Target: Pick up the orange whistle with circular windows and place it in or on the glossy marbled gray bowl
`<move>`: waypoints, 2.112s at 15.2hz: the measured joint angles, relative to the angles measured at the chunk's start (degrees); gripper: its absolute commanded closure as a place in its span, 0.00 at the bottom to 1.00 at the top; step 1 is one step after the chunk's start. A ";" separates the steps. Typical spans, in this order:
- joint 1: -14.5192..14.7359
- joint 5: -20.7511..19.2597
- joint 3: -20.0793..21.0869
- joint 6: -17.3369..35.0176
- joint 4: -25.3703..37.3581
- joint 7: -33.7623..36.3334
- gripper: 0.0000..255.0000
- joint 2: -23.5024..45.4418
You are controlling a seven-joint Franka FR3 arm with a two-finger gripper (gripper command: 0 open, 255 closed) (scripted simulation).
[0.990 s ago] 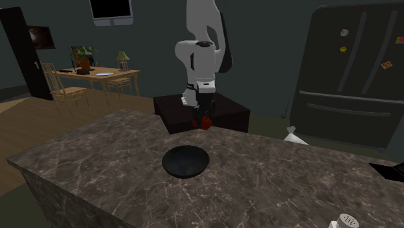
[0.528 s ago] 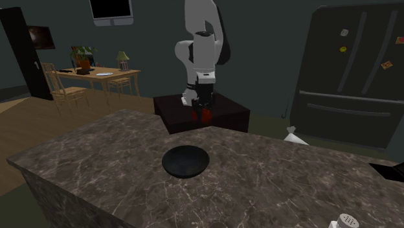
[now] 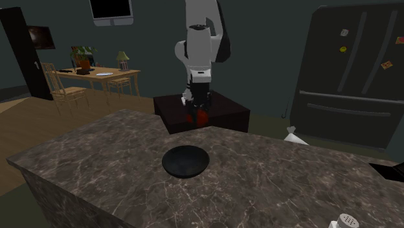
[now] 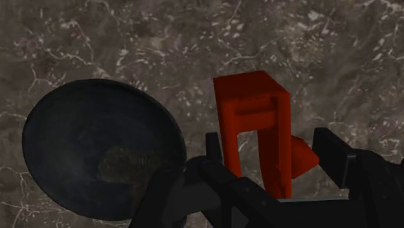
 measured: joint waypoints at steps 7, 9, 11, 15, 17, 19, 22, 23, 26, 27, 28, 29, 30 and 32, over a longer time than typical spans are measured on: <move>-3.99 7.79 0.26 -5.25 17.24 -9.43 1.00 13.13; -5.54 9.28 0.67 -7.50 23.02 -11.22 1.00 16.98; -6.73 10.07 0.91 -9.50 27.53 -12.29 1.00 19.69; -7.75 11.51 1.73 -8.50 29.53 -13.44 1.00 22.89; -8.06 12.19 2.20 -7.38 29.63 -13.86 1.00 24.17; -8.29 12.81 2.69 -6.35 29.83 -14.14 1.00 25.43; -8.96 13.79 3.40 -4.65 29.93 -14.99 1.00 27.31; -9.19 14.17 3.69 -3.97 29.92 -15.27 1.00 28.00; -9.37 14.59 4.08 -3.25 30.17 -15.45 1.00 28.98; -9.42 14.63 4.11 -3.20 30.21 -15.50 1.00 29.07; -9.45 14.65 4.12 -3.18 30.25 -15.53 1.00 29.12; -9.47 14.66 4.13 -3.18 30.27 -15.54 1.00 29.15; -9.47 14.67 4.14 -3.17 30.29 -15.55 1.00 29.16; -9.48 14.67 4.14 -3.17 30.30 -15.55 0.00 29.17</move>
